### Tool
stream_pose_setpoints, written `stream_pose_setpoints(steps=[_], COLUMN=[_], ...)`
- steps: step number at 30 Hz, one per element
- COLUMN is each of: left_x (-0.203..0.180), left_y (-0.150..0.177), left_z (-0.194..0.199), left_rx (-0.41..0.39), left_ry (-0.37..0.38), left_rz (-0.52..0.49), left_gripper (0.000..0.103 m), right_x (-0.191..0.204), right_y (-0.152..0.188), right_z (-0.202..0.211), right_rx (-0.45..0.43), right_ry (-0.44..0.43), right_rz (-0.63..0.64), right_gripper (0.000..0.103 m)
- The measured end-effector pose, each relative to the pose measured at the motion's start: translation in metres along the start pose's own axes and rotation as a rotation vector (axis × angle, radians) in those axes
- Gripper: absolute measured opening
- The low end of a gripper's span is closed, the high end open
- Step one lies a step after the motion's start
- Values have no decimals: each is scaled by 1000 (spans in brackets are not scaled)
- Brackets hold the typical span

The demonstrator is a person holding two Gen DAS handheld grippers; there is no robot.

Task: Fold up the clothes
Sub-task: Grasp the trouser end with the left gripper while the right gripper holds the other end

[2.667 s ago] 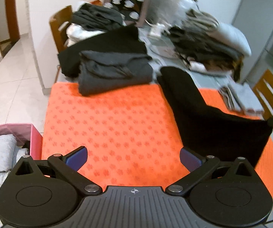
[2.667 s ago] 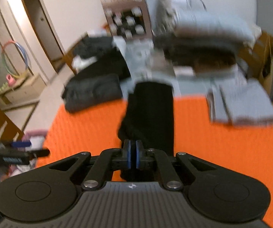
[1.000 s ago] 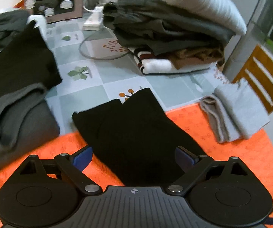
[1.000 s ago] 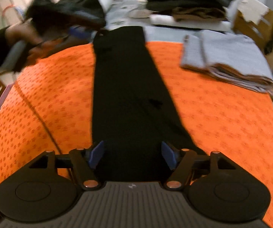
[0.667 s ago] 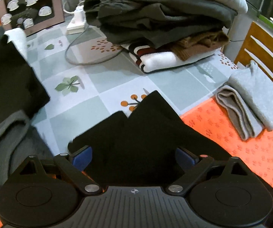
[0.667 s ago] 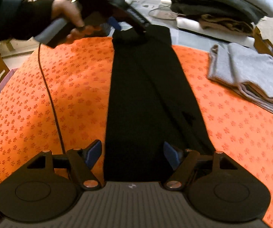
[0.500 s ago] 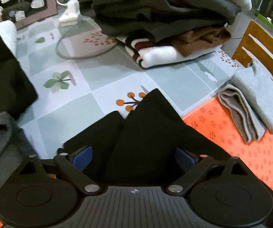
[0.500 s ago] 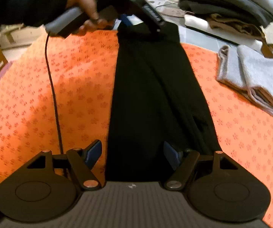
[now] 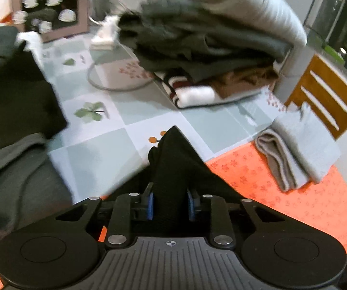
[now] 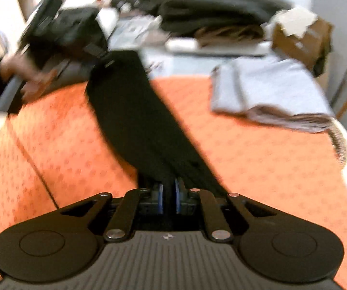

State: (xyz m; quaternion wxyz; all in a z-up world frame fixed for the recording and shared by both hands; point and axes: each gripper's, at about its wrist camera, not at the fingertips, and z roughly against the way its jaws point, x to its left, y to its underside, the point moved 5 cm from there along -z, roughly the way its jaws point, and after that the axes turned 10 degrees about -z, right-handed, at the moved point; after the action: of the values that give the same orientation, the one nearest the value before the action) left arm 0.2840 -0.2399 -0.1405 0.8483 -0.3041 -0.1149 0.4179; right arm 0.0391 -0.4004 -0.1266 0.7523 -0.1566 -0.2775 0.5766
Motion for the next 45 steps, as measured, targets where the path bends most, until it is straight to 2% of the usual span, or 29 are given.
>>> stream_pose_setpoints(steps=[4, 8, 11, 16, 18, 22, 27, 30, 32, 33, 34, 35, 37, 38, 39, 45], left_x=[12, 32, 46, 61, 66, 74, 79, 82, 83, 83, 83, 83, 83, 83, 82, 83], left_y=[12, 38, 59, 109, 131, 180, 230, 248, 253, 254, 255, 255, 255, 254, 254, 256], left_z=[51, 103, 142, 205, 221, 234, 223, 221, 219, 219, 217, 217, 220, 221, 223, 230], left_rx=[-38, -49, -56, -34, -11, 37, 111, 125, 121, 119, 125, 132, 128, 120, 111, 88], left_ry=[-45, -100, -140, -191, -212, -245, -277, -265, -260, -260, -264, -276, -301, -304, -306, -256], left_rz=[79, 176, 250, 377, 419, 506, 559, 572, 560, 551, 540, 527, 495, 478, 463, 407], left_gripper=[27, 27, 27, 27, 27, 27, 28, 28, 31, 34, 36, 37, 47, 57, 61, 66], right_x=[-33, -67, -85, -93, -89, -69, -37, -22, -14, -12, -9, -8, -3, -1, 2, 44], right_y=[-18, -34, -44, -58, -60, -51, -23, -10, -4, -1, 1, 3, 9, 13, 16, 58], right_z=[40, 74, 91, 109, 104, 70, 17, 3, 5, 8, 11, 16, 28, 35, 40, 41], right_rx=[-80, -136, -164, -190, -180, -82, 25, 41, 24, 14, 3, -12, -35, -47, -56, 8], right_ry=[39, 45, 9, -85, -119, -121, -72, -29, 17, 43, 70, 100, 102, 103, 101, -6], right_rz=[-85, -198, -280, -360, -361, -292, -175, -122, -82, -73, -64, -65, -90, -102, -113, -128], right_gripper=[10, 10, 10, 9, 9, 9, 9, 10, 13, 23, 39, 46, 62, 65, 68, 70])
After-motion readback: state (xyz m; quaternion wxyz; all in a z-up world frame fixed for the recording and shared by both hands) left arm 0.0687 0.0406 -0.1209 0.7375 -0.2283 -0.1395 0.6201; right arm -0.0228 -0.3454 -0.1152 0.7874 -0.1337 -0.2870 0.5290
